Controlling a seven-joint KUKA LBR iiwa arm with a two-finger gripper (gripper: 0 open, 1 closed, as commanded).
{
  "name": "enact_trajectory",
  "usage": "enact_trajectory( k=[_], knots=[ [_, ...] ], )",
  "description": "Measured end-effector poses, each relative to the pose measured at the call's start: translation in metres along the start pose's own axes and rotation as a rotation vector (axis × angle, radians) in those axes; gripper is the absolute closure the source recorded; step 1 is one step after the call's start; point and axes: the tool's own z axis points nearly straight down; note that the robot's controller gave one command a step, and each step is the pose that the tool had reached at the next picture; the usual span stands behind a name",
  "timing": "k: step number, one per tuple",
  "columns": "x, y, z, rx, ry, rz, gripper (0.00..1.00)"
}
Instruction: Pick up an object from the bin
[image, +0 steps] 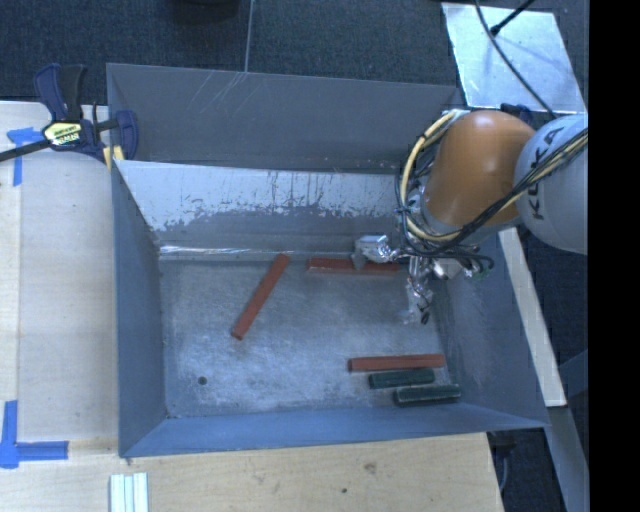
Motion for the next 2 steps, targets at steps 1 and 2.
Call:
enact_trajectory(
  k=[1,2],
  knots=[
    [-0.0001,0.0001,0.0000,0.000,0.000,0.000,1.00],
    [-0.0001,0.0001,0.0000,0.000,0.000,-0.001,1.00]
  ],
)
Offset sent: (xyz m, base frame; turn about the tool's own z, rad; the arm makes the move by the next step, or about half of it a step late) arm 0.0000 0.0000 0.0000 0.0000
